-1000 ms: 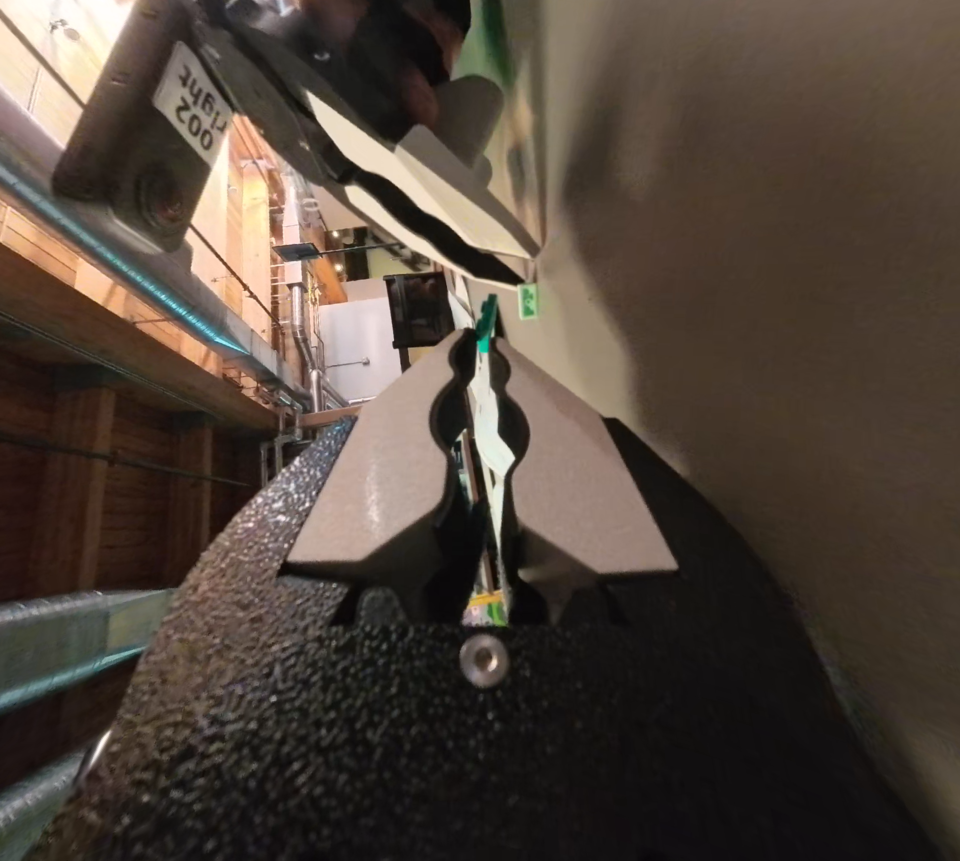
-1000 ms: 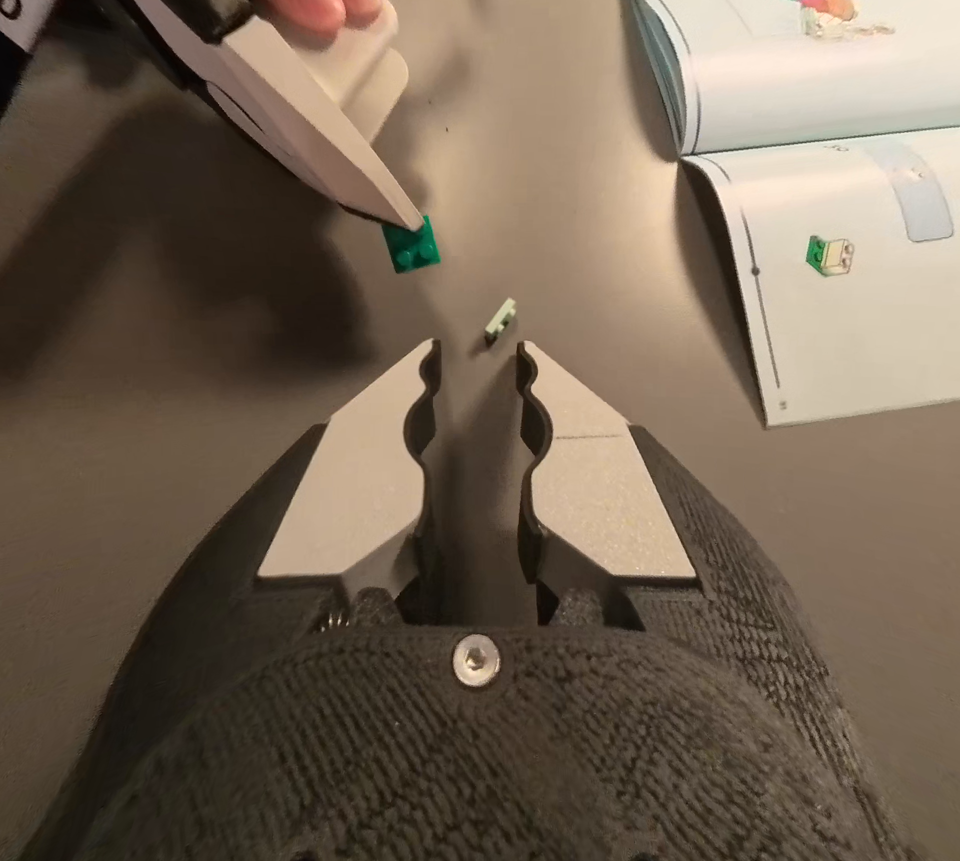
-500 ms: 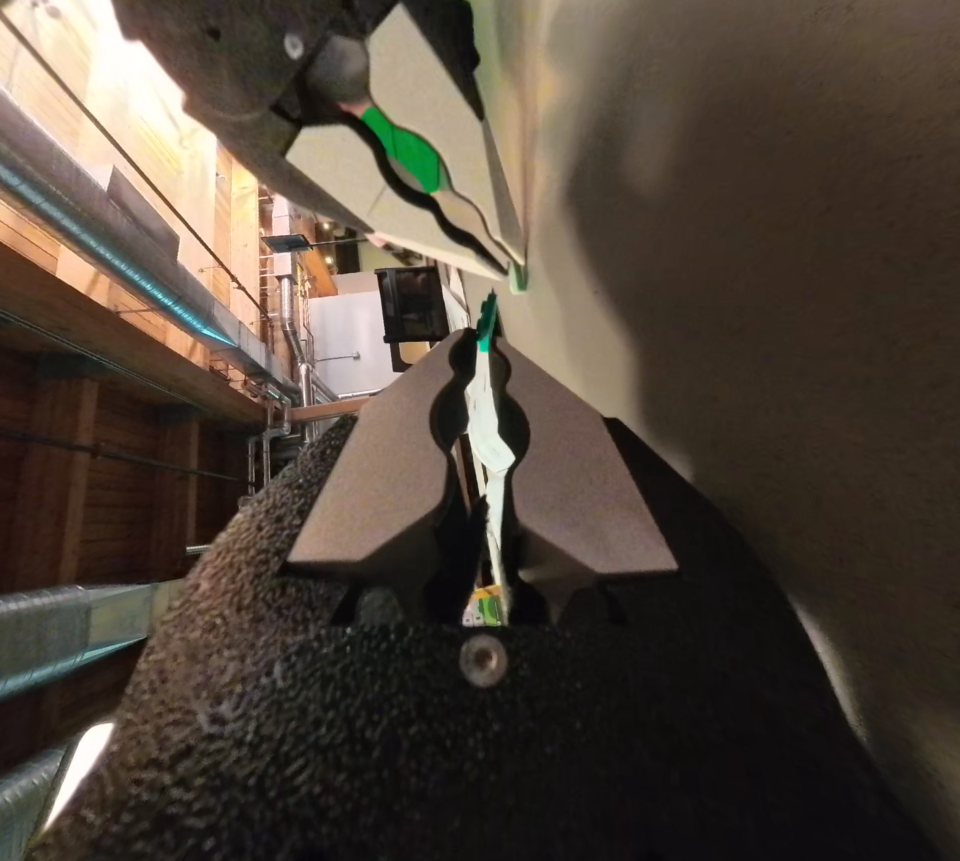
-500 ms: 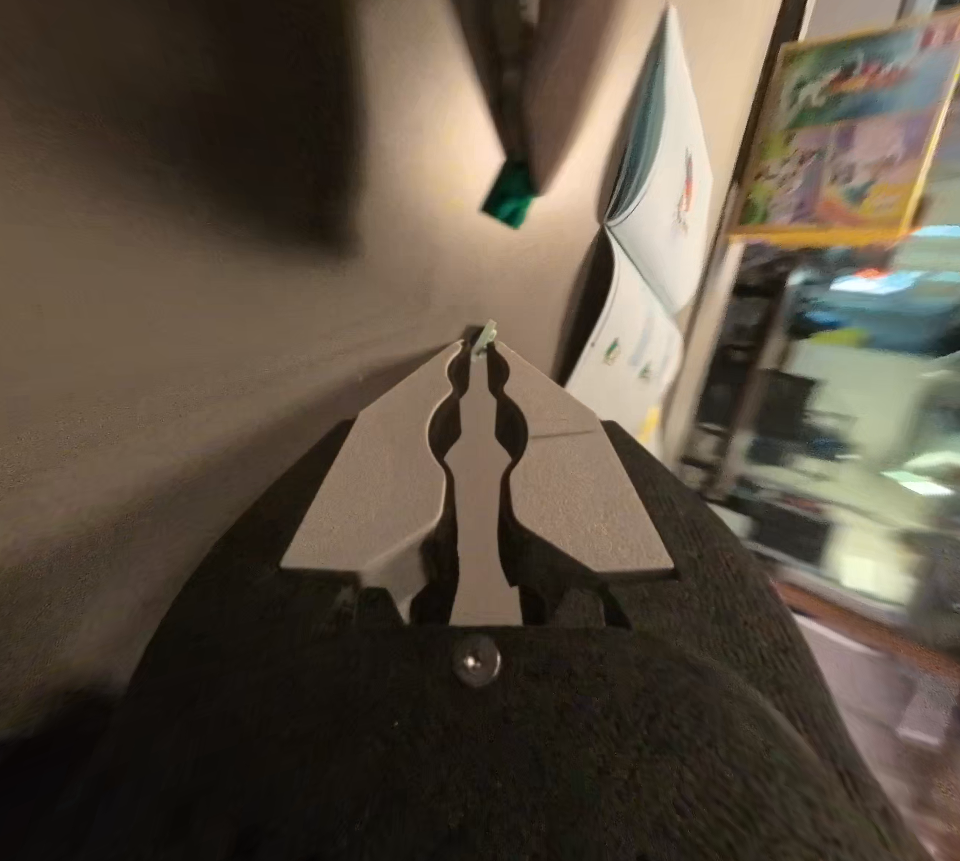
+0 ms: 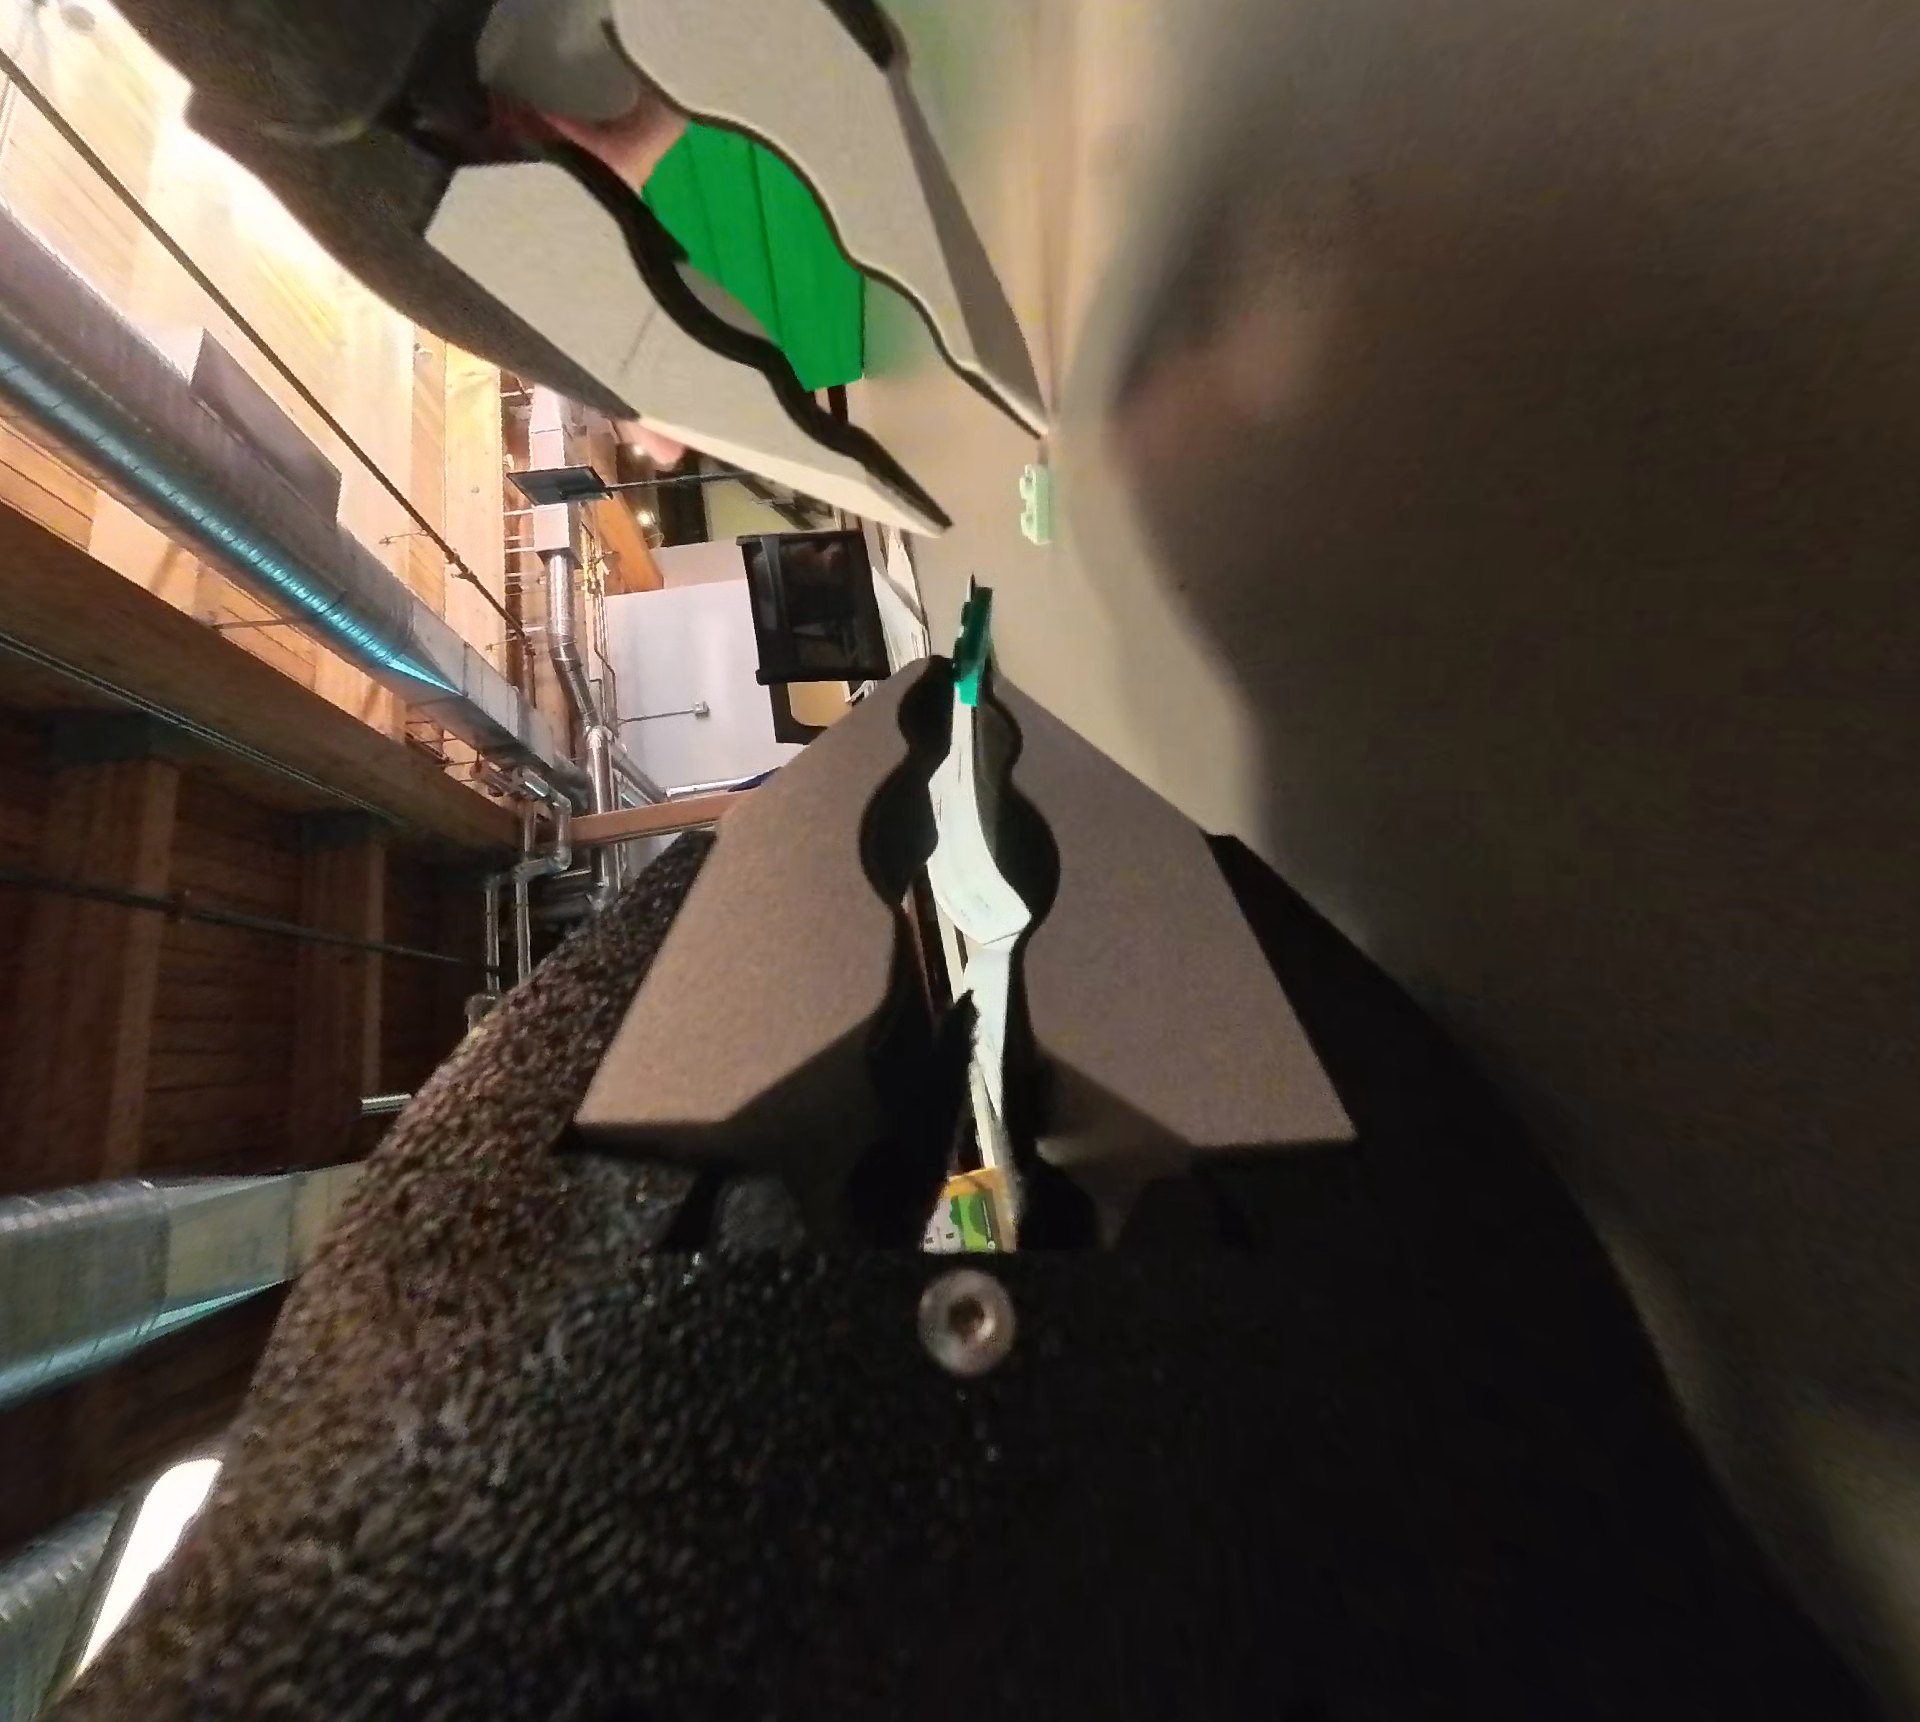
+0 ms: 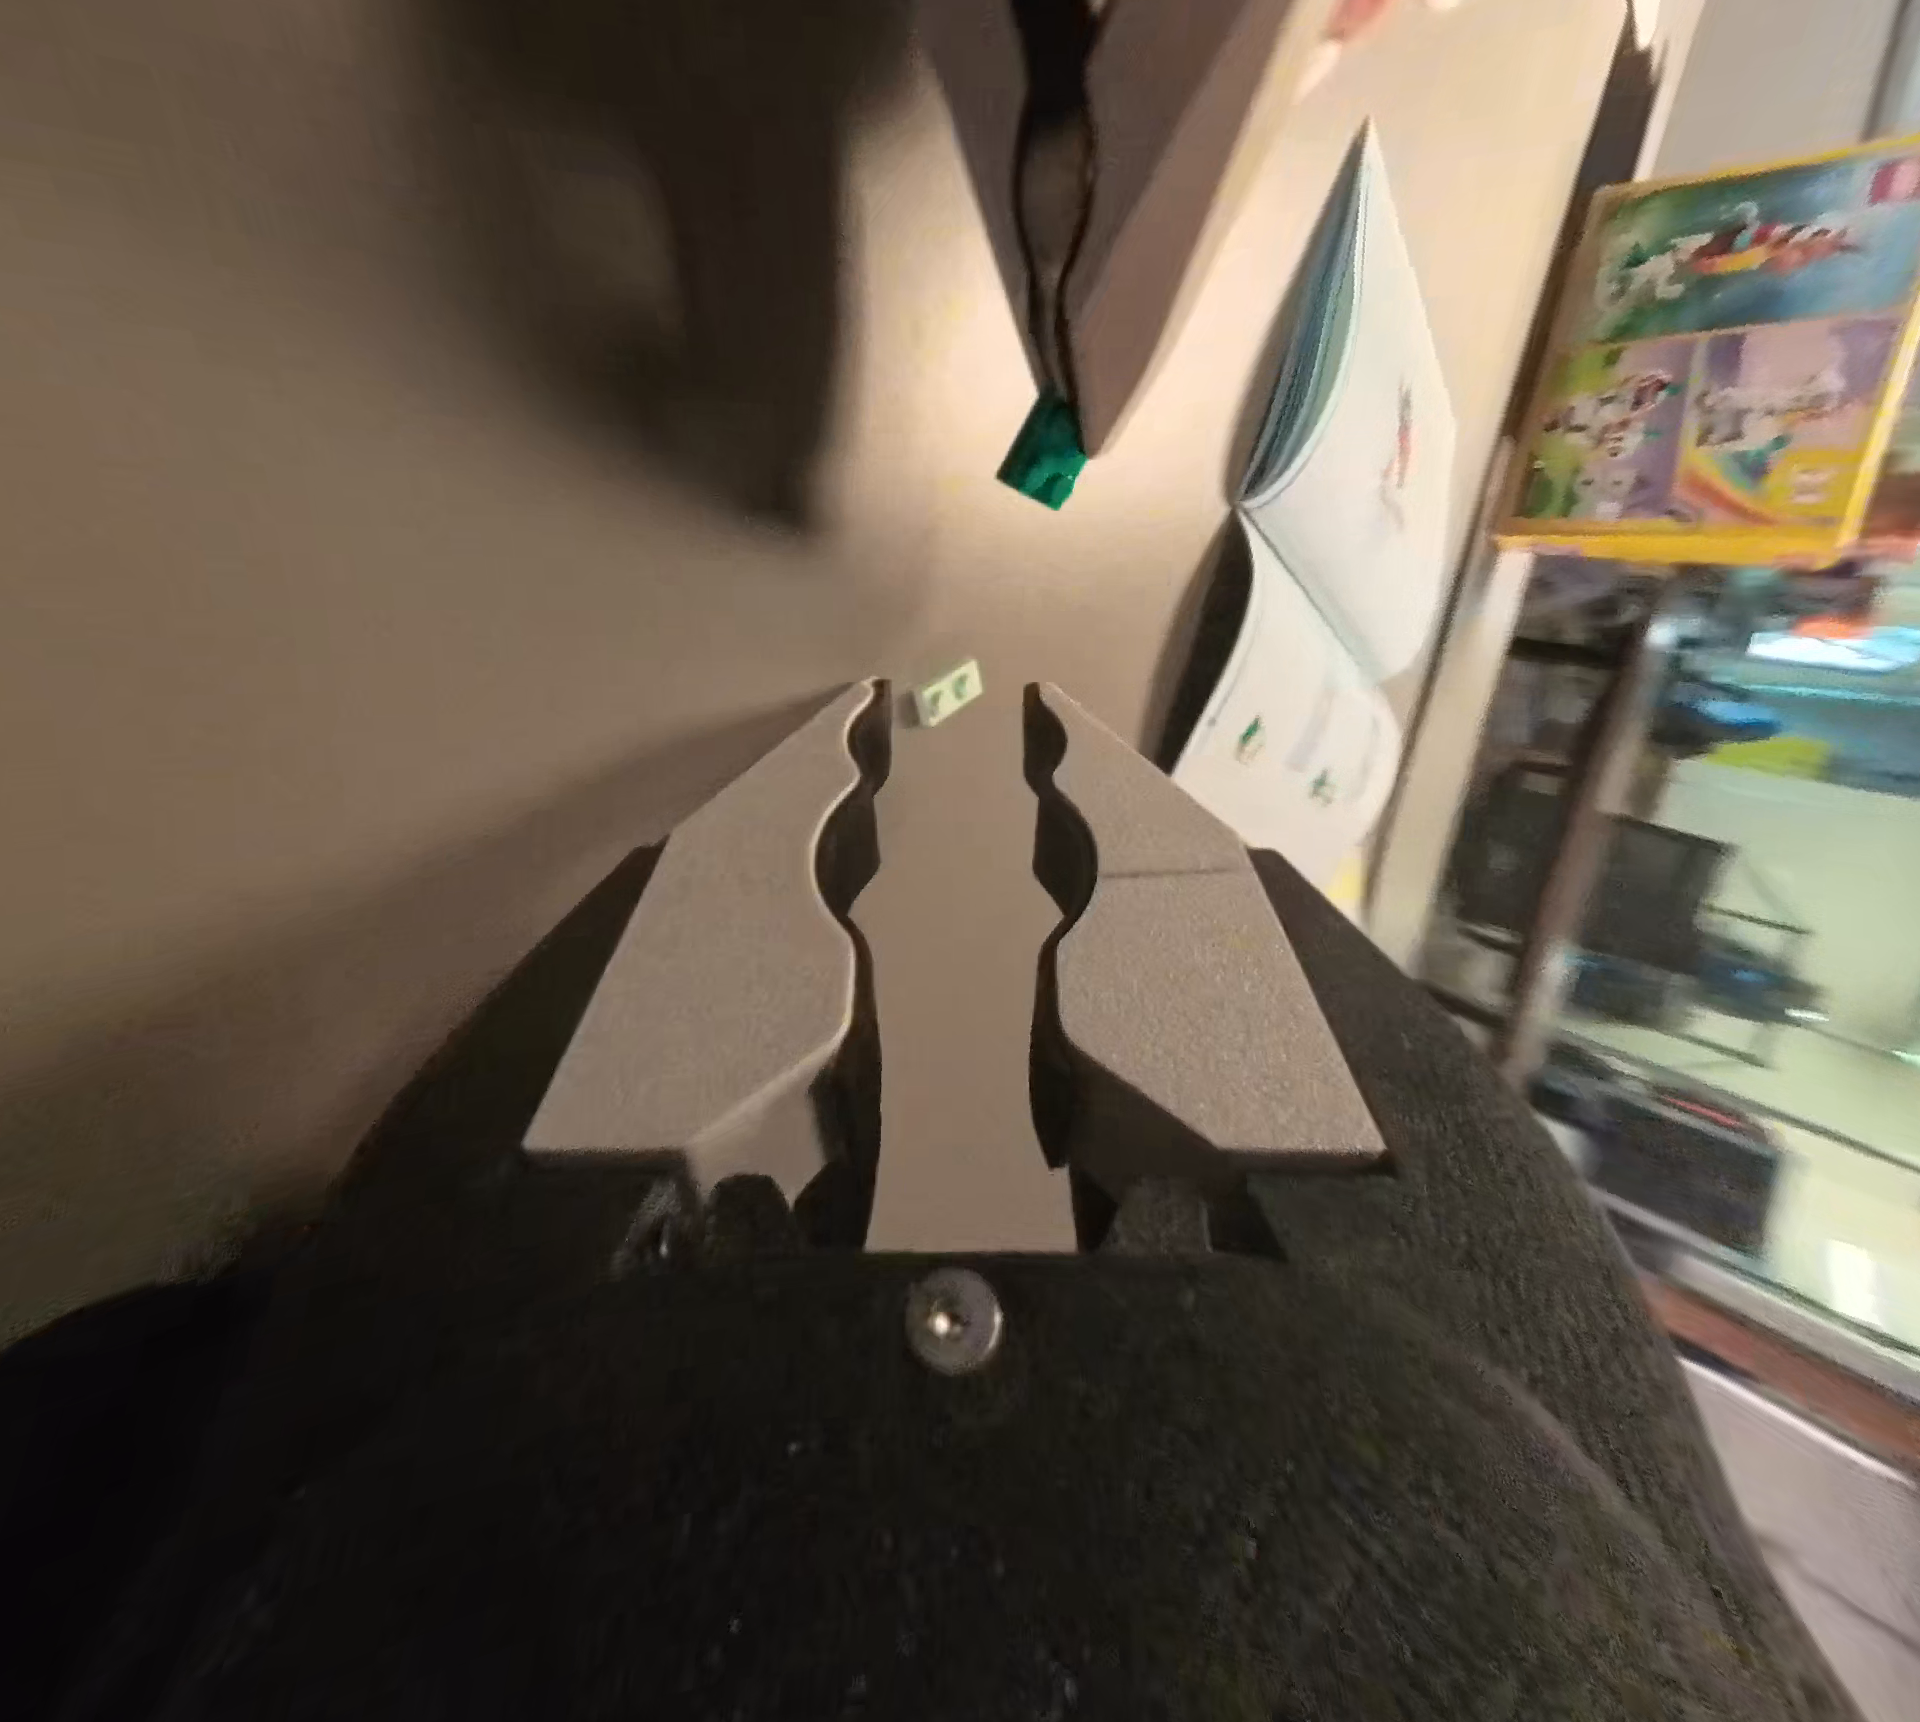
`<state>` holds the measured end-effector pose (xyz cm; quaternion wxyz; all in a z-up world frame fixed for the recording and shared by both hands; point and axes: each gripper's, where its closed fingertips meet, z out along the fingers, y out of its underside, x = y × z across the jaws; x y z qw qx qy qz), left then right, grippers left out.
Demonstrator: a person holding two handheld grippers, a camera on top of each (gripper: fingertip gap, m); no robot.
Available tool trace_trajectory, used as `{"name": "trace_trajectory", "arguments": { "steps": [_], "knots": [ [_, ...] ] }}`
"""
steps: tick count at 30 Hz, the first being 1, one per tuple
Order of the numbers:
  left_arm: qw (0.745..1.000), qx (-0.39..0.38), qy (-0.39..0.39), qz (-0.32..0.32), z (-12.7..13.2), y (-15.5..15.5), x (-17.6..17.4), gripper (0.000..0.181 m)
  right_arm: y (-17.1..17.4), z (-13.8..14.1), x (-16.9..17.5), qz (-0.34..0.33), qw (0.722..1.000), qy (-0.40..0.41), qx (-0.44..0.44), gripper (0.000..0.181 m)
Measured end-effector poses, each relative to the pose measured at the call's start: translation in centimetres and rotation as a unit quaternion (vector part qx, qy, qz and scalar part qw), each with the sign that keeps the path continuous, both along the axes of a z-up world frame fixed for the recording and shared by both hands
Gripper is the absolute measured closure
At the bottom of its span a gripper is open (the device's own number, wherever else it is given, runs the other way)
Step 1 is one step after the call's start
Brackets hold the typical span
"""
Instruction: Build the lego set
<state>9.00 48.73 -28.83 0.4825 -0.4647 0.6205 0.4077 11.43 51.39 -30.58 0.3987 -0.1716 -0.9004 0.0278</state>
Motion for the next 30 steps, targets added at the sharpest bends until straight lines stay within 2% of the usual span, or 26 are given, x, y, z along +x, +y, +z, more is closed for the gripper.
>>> {"name": "trace_trajectory", "arguments": {
  "steps": [1, 3, 5, 9, 13, 16, 20, 22, 24, 30],
  "knots": [
    [1.000, 0.000, 0.000, 0.000, 0.0, 0.0, 0.0, 0.179, -0.3, 0.0, 0.1, -0.006, 0.999, -0.005, -0.049, 0.157],
    [1.000, 0.000, 0.000, 0.000, 0.0, 0.0, 0.0, 0.179, -1.0, -0.1, 0.4, -0.028, 0.983, -0.029, -0.177, 0.158],
    [1.000, 0.000, -0.001, 0.000, 0.0, 0.0, 0.0, 0.179, -1.1, -0.3, 0.6, -0.054, 0.955, -0.057, -0.285, 0.154],
    [1.000, 0.000, -0.003, -0.001, 0.1, 0.0, 0.0, 0.179, -0.4, -0.7, 0.8, -0.092, 0.914, -0.081, -0.387, 0.152],
    [1.000, 0.000, -0.004, -0.002, 0.1, 0.0, 0.1, 0.179, -0.5, -0.9, 0.8, -0.098, 0.899, -0.090, -0.417, 0.151],
    [1.000, 0.000, -0.004, -0.004, 0.1, -0.1, 0.1, 0.179, -2.4, -0.9, 1.1, -0.072, 0.883, -0.123, -0.447, 0.151],
    [1.000, 0.001, -0.006, -0.007, 0.2, -0.1, 0.2, 0.179, -1.8, -0.4, 0.4, -0.066, 0.890, -0.089, -0.441, 0.158],
    [1.000, 0.001, -0.006, -0.006, 0.2, -0.1, 0.2, 0.179, -1.6, -0.1, 0.2, -0.073, 0.882, -0.081, -0.458, 0.158],
    [1.000, 0.001, -0.006, -0.006, 0.2, -0.2, 0.1, 0.179, -1.8, -0.1, 0.0, -0.079, 0.874, -0.083, -0.472, 0.156],
    [1.000, 0.004, -0.005, -0.004, 0.4, -0.2, 0.0, 0.179, -2.1, -0.8, -0.4, -0.095, 0.879, -0.096, -0.457, 0.157]
  ]
}}
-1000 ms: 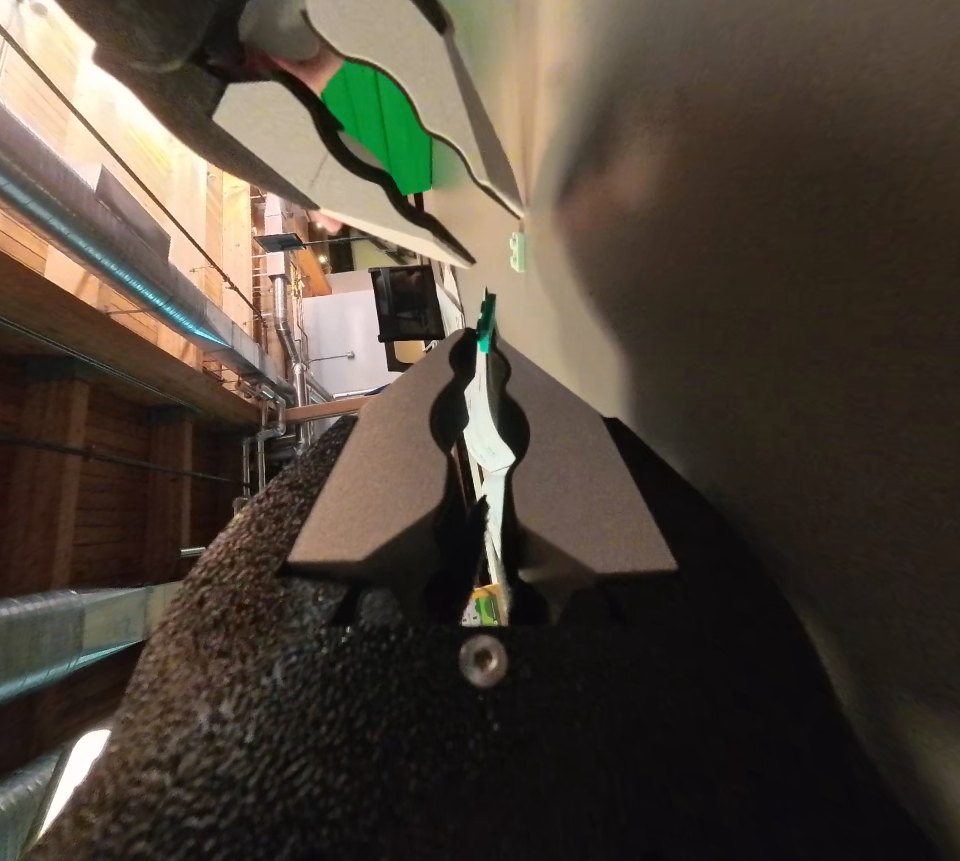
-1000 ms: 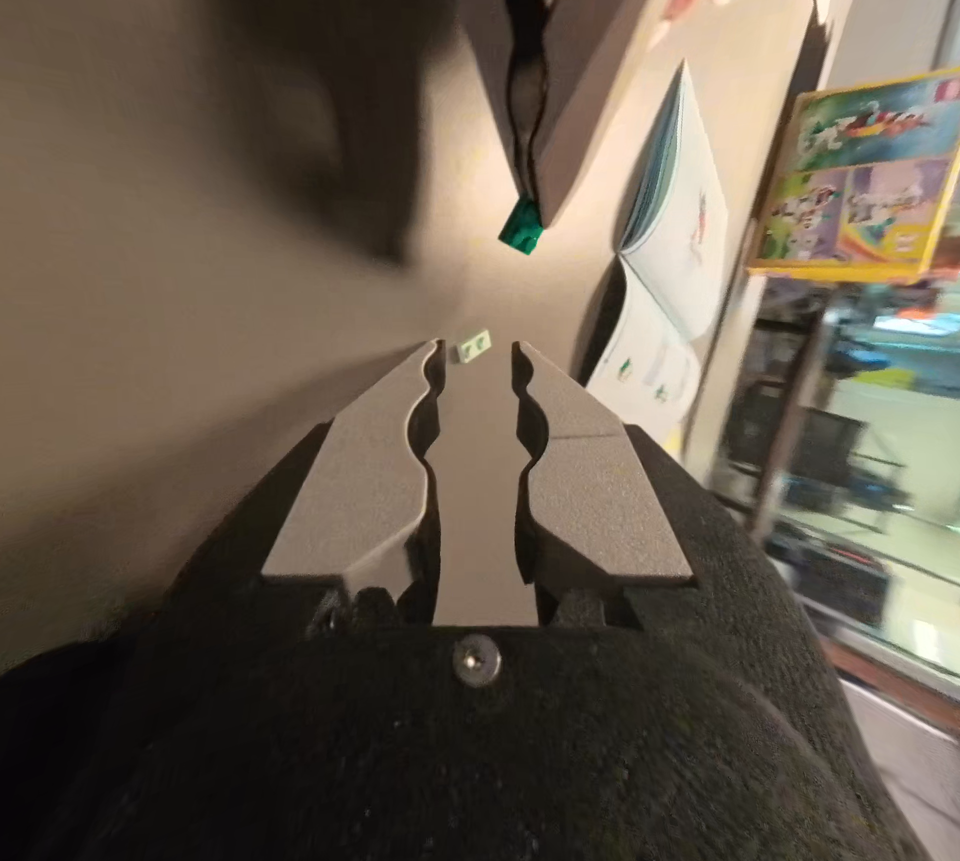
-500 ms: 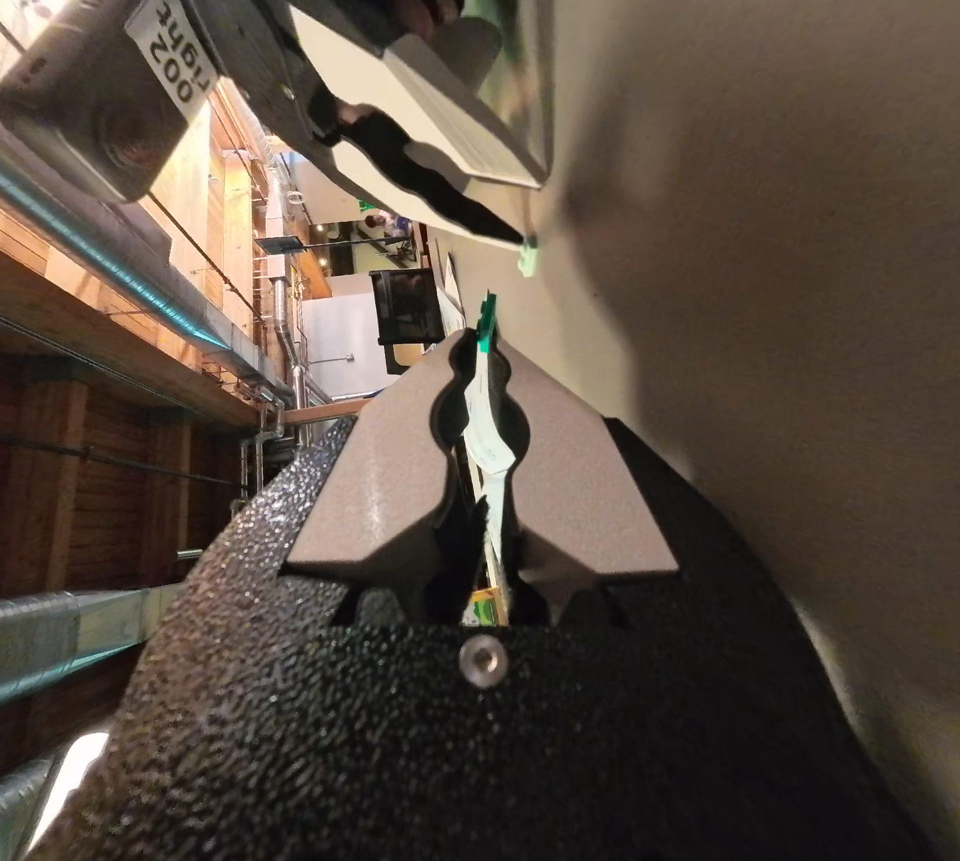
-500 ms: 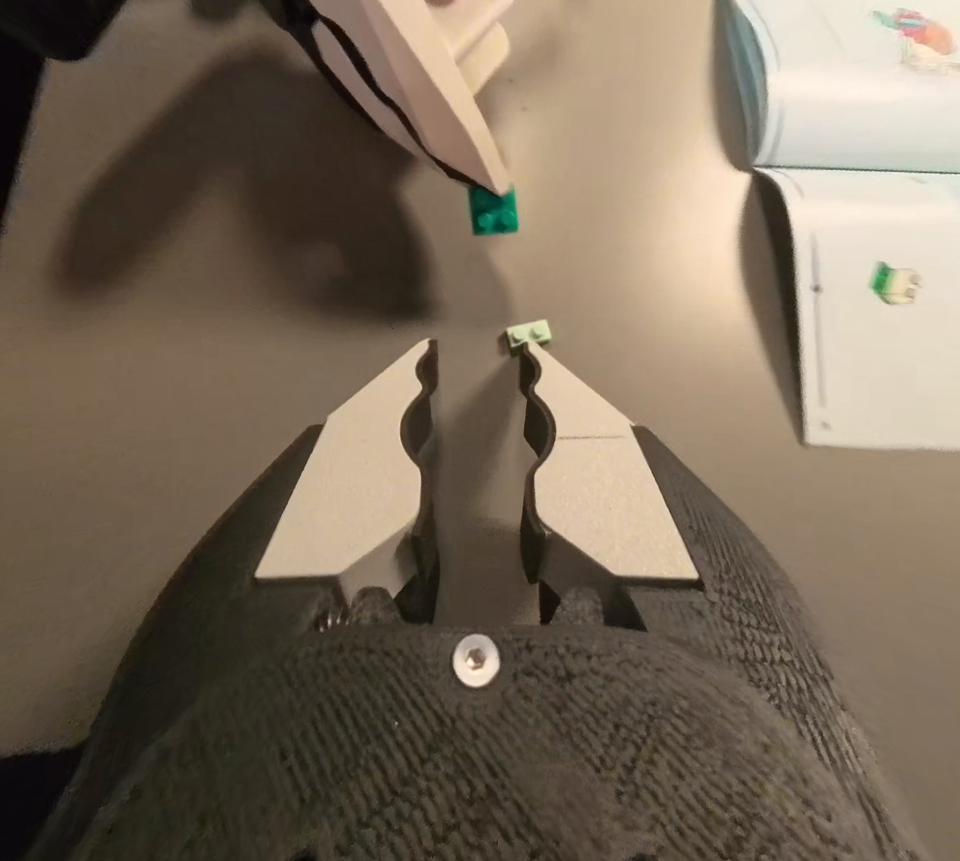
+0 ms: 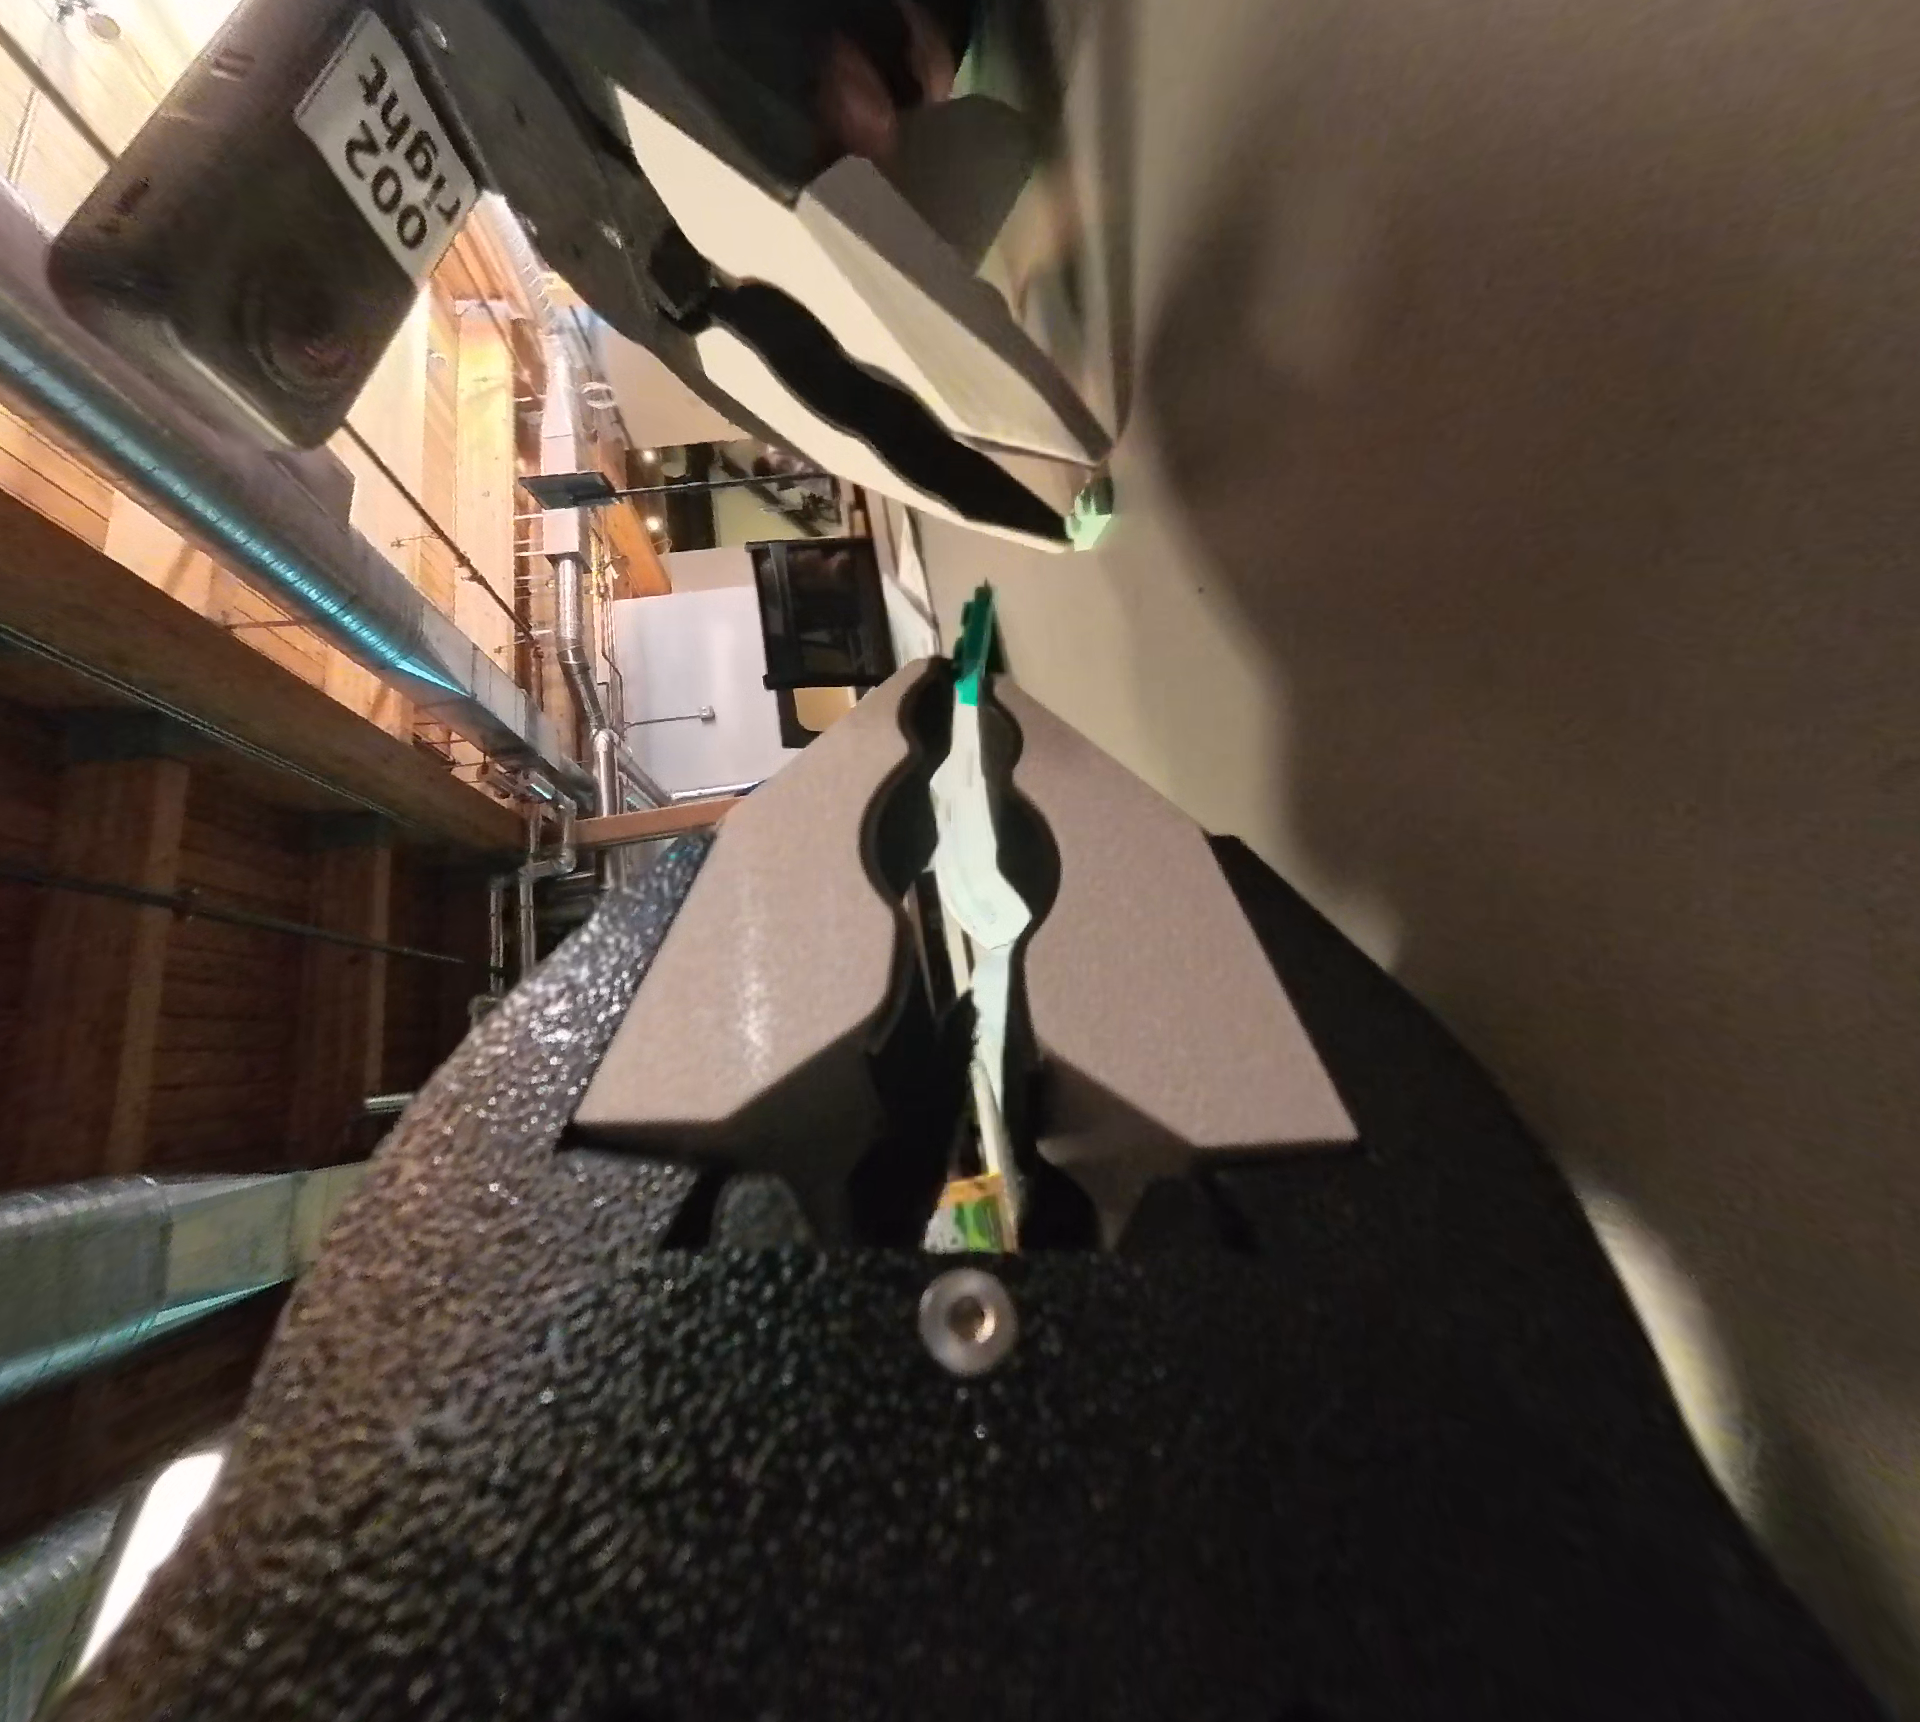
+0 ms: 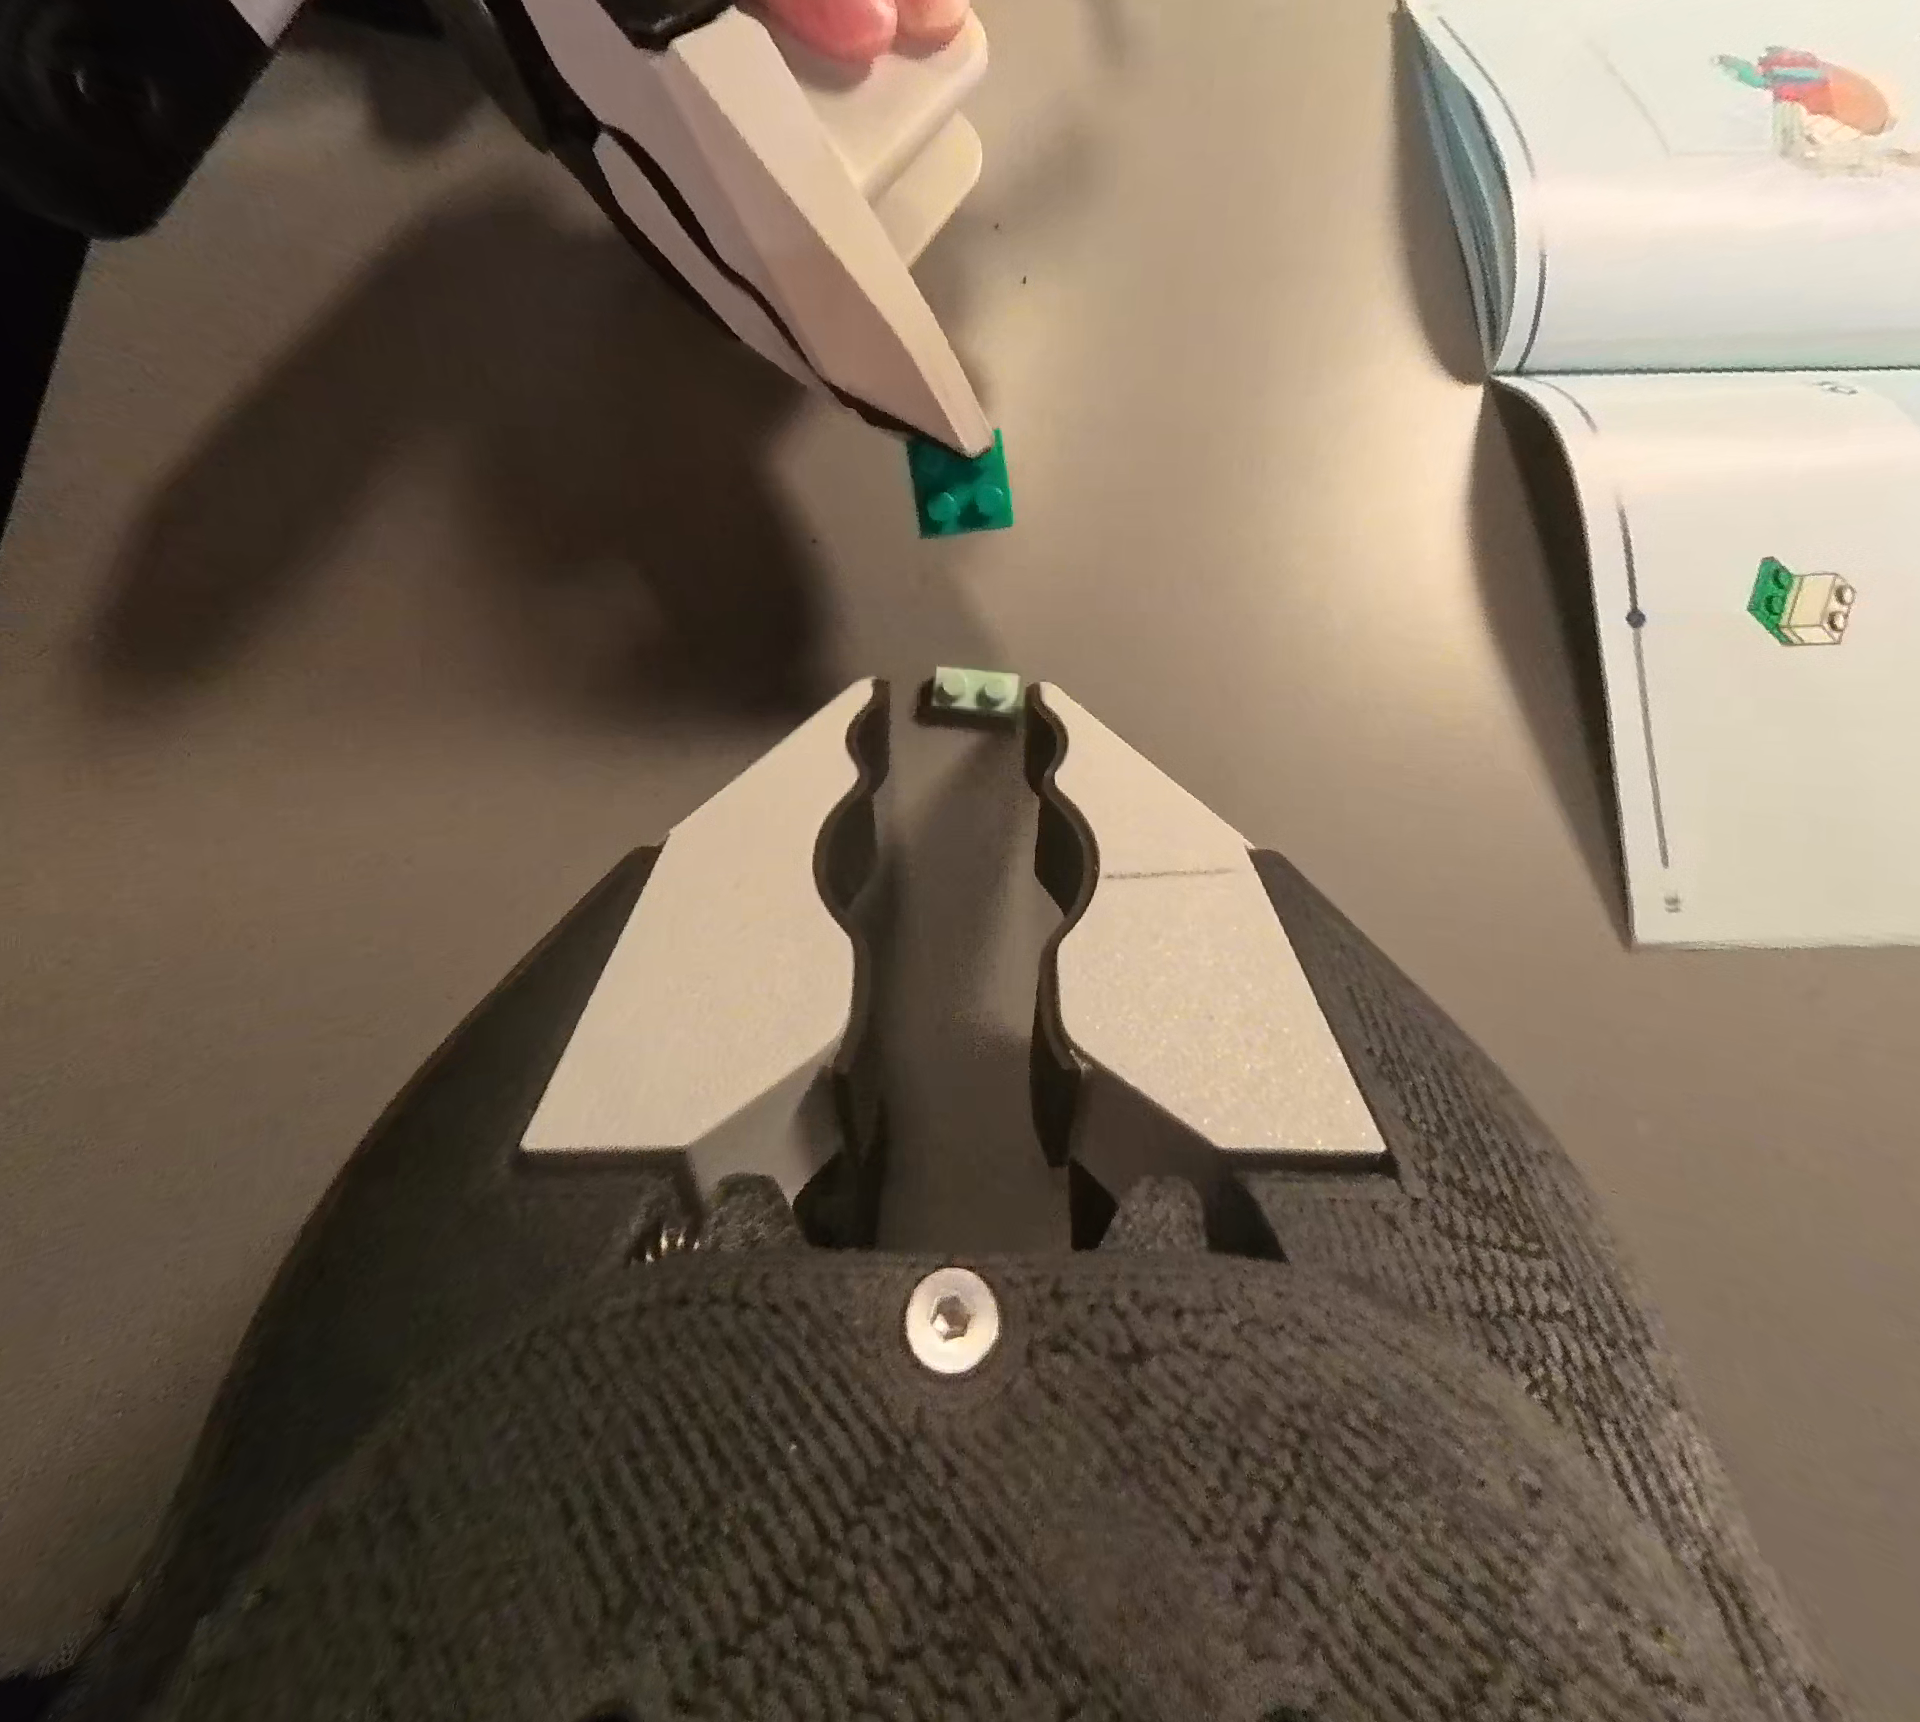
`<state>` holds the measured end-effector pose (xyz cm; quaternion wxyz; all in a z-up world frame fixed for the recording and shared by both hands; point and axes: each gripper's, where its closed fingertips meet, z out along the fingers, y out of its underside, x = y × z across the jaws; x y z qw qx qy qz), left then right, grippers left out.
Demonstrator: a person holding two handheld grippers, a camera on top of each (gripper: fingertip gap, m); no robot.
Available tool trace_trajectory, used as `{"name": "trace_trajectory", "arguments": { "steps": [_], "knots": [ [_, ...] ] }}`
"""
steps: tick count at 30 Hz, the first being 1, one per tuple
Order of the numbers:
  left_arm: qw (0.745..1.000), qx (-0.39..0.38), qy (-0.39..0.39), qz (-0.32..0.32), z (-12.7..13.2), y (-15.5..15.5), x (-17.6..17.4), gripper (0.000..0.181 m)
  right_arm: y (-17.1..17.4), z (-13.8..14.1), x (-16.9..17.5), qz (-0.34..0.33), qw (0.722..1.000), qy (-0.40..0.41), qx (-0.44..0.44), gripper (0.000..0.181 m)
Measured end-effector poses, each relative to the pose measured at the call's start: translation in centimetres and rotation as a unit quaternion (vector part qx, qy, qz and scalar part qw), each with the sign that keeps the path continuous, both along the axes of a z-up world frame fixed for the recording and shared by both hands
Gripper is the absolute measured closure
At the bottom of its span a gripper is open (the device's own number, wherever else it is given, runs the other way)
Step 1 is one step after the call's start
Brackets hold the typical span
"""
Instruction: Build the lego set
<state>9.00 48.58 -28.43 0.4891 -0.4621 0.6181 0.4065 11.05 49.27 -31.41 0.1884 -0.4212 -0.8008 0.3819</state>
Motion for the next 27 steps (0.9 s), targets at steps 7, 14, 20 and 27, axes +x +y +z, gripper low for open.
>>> {"name": "trace_trajectory", "arguments": {
  "steps": [7, 14, 20, 27],
  "knots": [
    [1.000, 0.002, -0.001, 0.016, 0.1, 0.2, -0.3, 0.179, -0.2, -0.1, -0.3, -0.003, 1.000, 0.002, 0.011, 0.167],
    [0.998, 0.028, -0.052, 0.017, 1.8, 0.4, -0.5, 0.179, -0.1, 2.4, -1.2, -0.022, 0.999, 0.043, -0.009, 0.167],
    [0.985, 0.109, -0.126, -0.052, 5.9, -2.4, 1.4, 0.180, -2.0, 9.5, -0.8, -0.028, 0.987, 0.139, -0.073, 0.167],
    [0.968, 0.140, -0.176, -0.109, 8.5, -5.0, 3.0, 0.180, -6.5, 12.4, 1.1, -0.005, 0.995, 0.077, -0.058, 0.167]
  ]
}}
